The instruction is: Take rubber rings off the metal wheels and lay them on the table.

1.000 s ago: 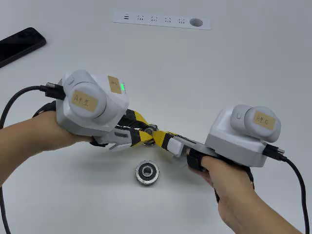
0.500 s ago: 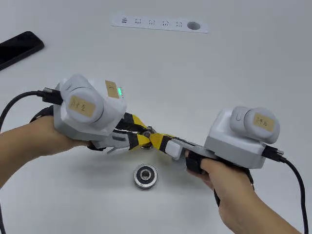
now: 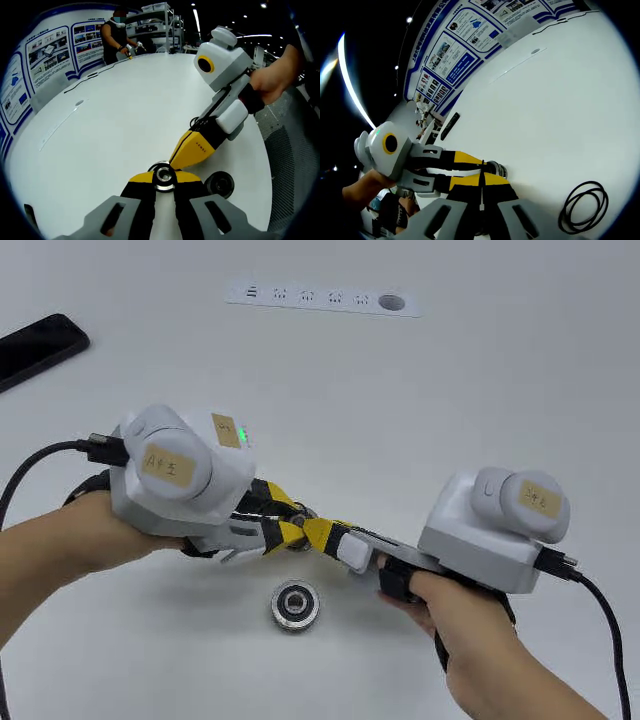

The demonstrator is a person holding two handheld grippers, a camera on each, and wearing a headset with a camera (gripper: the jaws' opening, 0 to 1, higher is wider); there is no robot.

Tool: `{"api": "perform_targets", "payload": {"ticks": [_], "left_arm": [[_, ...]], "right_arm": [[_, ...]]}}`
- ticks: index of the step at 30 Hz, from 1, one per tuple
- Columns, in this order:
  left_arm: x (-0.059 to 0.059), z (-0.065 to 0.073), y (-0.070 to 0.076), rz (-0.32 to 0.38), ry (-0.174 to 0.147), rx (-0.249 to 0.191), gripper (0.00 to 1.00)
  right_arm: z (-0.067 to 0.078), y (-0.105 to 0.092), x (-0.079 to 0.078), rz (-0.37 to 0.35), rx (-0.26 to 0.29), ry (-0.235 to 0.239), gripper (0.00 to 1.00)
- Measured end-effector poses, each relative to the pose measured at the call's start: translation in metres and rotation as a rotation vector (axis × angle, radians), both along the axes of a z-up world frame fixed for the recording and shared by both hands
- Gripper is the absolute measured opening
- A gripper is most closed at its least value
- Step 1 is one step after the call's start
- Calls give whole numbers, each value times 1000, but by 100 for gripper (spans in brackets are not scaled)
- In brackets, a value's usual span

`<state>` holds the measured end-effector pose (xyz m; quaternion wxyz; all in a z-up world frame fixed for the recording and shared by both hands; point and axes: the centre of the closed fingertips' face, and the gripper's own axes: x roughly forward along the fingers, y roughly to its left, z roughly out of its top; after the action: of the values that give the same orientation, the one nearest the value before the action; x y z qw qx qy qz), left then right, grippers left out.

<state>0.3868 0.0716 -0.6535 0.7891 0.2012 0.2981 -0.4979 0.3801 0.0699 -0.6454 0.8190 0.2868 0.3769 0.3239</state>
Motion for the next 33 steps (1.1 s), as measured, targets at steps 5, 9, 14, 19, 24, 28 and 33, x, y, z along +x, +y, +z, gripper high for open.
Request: {"api": "perform_targets", "payload": {"ticks": [5,9,14,19,24,28,33], "left_arm": [[0,2,1,14,-5,-8,14],[1,10,4,24,-16,-27,18],[-3,19,14,33,-20,-42,21],[-6,21,29,62,-24,-33,25],[-9,34,41,115,-37,-73,29],[-9,46,47,152,-51,-117,29],[-10,62,51,188,-78,-168,35]], "right_arm": [[-1,-1,1,-19,1,14,1],[-1,-1,1,-26,8,27,2],[0,5,-1,-20,31,42,2],[4,11,-3,-16,55,50,2],[19,10,-1,-40,114,53,2],[32,-2,5,-94,158,63,2],[37,-28,10,-155,159,49,2]]}}
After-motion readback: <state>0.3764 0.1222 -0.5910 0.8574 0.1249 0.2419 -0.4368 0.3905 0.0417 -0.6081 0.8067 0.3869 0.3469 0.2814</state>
